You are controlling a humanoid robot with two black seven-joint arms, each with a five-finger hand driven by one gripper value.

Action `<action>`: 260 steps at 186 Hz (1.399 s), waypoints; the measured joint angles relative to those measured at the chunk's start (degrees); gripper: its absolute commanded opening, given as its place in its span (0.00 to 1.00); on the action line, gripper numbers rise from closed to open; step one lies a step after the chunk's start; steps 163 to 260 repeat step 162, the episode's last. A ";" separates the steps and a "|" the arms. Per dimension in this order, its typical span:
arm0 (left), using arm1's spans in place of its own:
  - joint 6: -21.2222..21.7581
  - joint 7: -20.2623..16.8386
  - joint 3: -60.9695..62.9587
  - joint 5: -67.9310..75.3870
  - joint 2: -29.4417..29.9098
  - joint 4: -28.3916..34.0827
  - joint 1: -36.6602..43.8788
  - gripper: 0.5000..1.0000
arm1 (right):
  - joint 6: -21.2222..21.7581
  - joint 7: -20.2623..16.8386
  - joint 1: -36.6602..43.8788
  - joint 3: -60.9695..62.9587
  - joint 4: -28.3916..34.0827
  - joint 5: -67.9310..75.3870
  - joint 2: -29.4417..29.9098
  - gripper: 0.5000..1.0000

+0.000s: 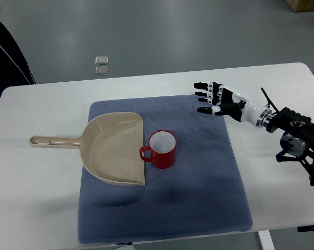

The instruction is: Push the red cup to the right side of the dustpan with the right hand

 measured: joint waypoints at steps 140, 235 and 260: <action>0.00 0.00 0.00 0.00 0.00 0.00 0.02 1.00 | -5.80 -12.38 4.93 2.59 -1.69 19.38 -0.18 0.87; 0.00 0.00 0.00 0.00 0.00 0.00 0.01 1.00 | -5.66 -11.61 4.55 2.59 -1.67 19.39 -0.15 0.87; 0.00 0.00 0.00 0.00 0.00 0.00 0.01 1.00 | -5.66 -11.61 4.55 2.59 -1.67 19.39 -0.15 0.87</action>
